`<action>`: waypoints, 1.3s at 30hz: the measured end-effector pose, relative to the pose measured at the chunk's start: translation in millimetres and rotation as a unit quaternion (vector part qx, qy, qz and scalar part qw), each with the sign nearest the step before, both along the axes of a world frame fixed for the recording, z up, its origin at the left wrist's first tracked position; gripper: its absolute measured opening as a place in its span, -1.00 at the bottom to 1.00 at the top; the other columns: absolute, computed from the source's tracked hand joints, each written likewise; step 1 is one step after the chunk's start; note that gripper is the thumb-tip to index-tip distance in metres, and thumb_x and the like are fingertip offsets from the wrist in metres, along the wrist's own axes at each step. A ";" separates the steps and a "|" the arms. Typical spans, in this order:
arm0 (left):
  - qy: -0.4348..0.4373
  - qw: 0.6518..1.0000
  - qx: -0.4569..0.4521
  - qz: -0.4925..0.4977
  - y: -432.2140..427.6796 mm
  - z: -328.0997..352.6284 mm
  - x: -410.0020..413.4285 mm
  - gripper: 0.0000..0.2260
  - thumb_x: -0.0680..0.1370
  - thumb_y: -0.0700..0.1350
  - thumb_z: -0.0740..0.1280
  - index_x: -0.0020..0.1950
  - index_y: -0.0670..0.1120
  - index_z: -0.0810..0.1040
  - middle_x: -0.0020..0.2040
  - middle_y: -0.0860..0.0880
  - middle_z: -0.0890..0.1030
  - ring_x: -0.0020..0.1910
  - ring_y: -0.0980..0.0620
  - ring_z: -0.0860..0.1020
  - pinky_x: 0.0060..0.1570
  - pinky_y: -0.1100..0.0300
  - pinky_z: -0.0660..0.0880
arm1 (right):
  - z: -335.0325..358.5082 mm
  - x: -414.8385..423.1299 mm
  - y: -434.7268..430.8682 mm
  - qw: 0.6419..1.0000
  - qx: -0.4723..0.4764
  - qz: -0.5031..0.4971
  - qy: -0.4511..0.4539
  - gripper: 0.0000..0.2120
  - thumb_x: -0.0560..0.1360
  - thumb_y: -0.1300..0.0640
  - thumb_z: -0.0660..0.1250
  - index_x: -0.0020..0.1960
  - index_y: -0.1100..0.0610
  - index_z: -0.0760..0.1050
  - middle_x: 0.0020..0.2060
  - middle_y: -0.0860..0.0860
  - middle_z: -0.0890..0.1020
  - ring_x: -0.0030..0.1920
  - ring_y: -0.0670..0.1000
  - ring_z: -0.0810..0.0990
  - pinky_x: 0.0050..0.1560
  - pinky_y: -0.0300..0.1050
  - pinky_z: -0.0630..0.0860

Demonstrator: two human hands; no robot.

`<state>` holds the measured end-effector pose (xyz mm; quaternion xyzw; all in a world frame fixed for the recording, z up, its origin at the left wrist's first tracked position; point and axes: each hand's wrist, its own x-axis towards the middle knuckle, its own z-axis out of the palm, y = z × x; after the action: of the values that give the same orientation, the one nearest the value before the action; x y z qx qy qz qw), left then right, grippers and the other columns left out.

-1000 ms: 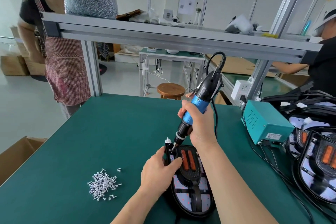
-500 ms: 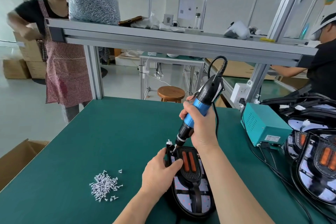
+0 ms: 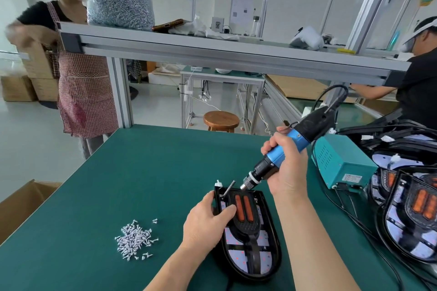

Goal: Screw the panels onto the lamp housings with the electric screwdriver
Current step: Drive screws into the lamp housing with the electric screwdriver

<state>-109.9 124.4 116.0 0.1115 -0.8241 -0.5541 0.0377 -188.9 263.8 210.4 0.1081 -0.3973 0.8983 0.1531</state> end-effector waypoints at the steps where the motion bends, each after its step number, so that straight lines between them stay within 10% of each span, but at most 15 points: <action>1: -0.001 1.000 -0.001 0.001 0.0 0.2 0.1 -0.31 0.30 0.30 0.25 0.41 0.12 0.47 -0.03 0.18 0.67 -0.04 0.20 0.61 0.13 0.08 0.53 | -0.5 -0.1 0.3 1.000 -0.013 -0.010 -0.005 -0.82 0.51 0.41 0.29 -0.04 0.16 0.42 -0.33 0.01 0.47 -0.39 -0.01 0.45 -0.27 -0.15 0.47; 11: -0.008 1.000 -0.001 -0.002 -0.4 -0.6 -0.2 -0.28 0.30 0.32 0.25 0.43 0.08 0.45 0.13 0.14 0.65 0.06 0.12 0.60 0.18 0.04 0.52 | 15.8 -5.6 -21.1 0.999 0.003 -0.043 0.023 -0.84 0.43 0.32 0.38 -0.08 0.15 0.45 -0.38 0.00 0.49 -0.41 -0.01 0.47 -0.30 -0.15 0.50; 26: -0.001 1.000 -0.012 0.002 -0.6 -3.9 0.2 -0.62 0.33 0.29 0.26 0.11 0.24 0.52 -0.15 0.16 0.67 -0.14 0.11 0.60 0.01 0.07 0.57 | 5.9 -13.2 -25.5 0.997 0.073 0.005 0.002 -0.83 0.40 0.27 0.40 -0.06 0.16 0.45 -0.41 0.02 0.50 -0.41 0.00 0.49 -0.33 -0.17 0.51; 39: -0.007 1.000 -0.020 -0.003 -1.0 -7.6 -2.5 -0.30 0.31 0.34 0.23 0.42 0.12 0.44 0.06 0.06 0.66 -0.08 0.07 0.54 -0.11 0.16 0.44 | 6.8 -22.5 -34.7 0.997 0.056 -0.019 -0.049 -0.84 0.43 0.28 0.41 -0.07 0.17 0.45 -0.42 0.01 0.52 -0.41 0.00 0.52 -0.32 -0.16 0.51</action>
<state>-112.4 123.5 108.5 0.1127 -0.8355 -0.5368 0.0324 -211.3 229.1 217.1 0.0653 -0.4558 0.8759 0.1440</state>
